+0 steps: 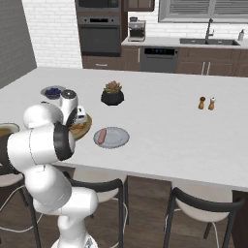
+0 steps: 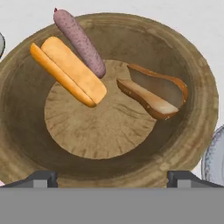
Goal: Place one bun and one sausage from the bowl on each plate.
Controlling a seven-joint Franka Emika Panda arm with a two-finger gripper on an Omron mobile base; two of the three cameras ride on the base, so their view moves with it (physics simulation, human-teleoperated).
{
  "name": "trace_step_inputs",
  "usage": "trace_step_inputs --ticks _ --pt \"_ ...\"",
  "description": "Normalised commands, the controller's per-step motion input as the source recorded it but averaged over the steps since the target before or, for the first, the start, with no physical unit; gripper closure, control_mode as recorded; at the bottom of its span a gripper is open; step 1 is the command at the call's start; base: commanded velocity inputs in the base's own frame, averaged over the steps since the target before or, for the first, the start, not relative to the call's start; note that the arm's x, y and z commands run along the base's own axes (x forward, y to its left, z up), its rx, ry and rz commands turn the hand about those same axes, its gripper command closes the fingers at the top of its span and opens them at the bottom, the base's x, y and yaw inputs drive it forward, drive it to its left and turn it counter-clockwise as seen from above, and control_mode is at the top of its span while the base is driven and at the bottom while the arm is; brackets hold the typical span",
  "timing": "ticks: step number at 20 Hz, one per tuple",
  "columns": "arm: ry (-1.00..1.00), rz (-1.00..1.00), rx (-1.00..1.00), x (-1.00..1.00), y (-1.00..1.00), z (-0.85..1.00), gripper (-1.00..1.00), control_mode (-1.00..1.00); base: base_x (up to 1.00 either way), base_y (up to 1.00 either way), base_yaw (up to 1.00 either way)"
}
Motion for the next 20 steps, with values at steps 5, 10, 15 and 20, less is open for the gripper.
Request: trace_step_inputs --ticks 5,10,15,20 --pt "-0.08 0.11 -0.33 0.0 0.39 -0.06 -1.0 -1.0 0.0 0.0 0.0" --pt "0.01 0.24 -0.12 0.01 0.88 0.0 -1.0 -1.0 0.0 0.0 0.0" --pt "0.03 0.26 -0.01 0.25 0.63 0.01 -1.0 -1.0 0.0 0.0 0.0" --pt "-0.05 0.17 0.0 0.42 0.07 -0.15 -1.0 -1.0 0.0 0.0 0.0"
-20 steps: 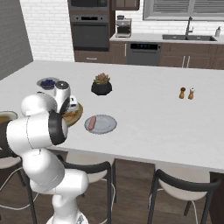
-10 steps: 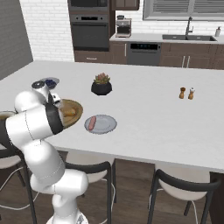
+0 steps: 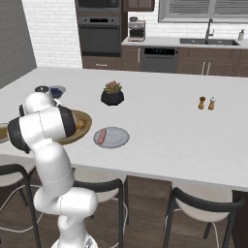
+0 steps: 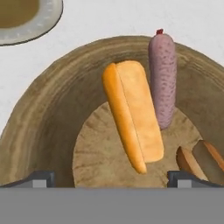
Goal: Place one bun and one sausage from the bowl on each plate.
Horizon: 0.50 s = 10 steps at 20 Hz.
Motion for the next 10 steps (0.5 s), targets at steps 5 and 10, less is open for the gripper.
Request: trace_step_inputs --ticks 5,10 --pt "-0.02 0.13 -0.05 0.09 0.0 -0.36 -1.0 -1.0 0.0 0.0 0.0" --pt "-0.01 0.05 -0.01 0.12 0.03 -0.27 -1.0 -1.0 0.0 0.0 0.0"
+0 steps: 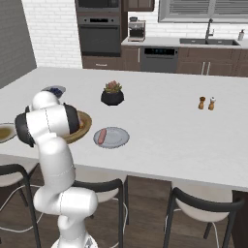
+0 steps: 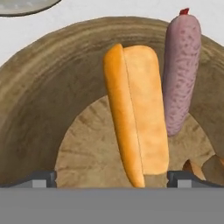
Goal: Place one bun and one sausage from the bowl on each plate.
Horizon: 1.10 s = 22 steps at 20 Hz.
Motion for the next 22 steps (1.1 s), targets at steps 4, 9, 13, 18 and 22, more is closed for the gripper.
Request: trace_step_inputs --ticks 4,9,13,18,22 --pt "0.0 0.0 0.0 0.11 0.06 -0.03 -1.0 -1.0 0.0 0.0 0.0" --pt "0.0 0.0 0.0 0.13 0.05 -0.02 -1.0 -1.0 0.0 0.0 0.0" --pt "0.0 0.01 0.0 0.25 0.0 -0.13 -1.0 -1.0 0.0 0.0 0.0" --pt "0.0 0.02 0.0 0.23 0.0 -0.23 -1.0 -1.0 0.0 0.0 0.0" --pt "0.0 0.0 0.0 0.0 0.0 -0.12 -1.0 -1.0 0.0 0.0 0.0"
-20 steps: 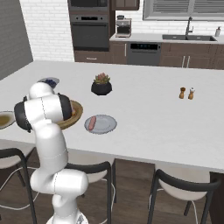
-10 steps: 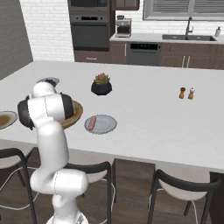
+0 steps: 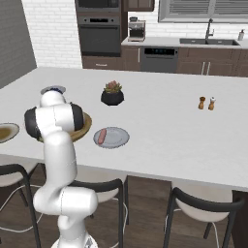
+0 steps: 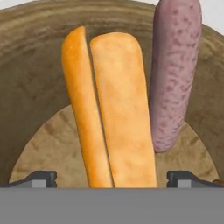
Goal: Place one bun and one sausage from the bowl on each plate.
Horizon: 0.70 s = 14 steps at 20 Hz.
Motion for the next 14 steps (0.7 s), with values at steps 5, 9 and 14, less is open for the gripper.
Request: trace_step_inputs --ticks 5,9,14 --pt "-0.02 0.0 0.0 0.0 0.0 -0.2 -1.0 -1.0 0.0 0.0 0.0" --pt "-0.05 0.0 0.0 0.0 0.01 -0.14 -1.0 -1.0 0.0 0.0 0.0" --pt "-0.01 0.0 0.0 0.0 0.0 0.0 -1.0 -1.0 0.0 0.0 0.0"
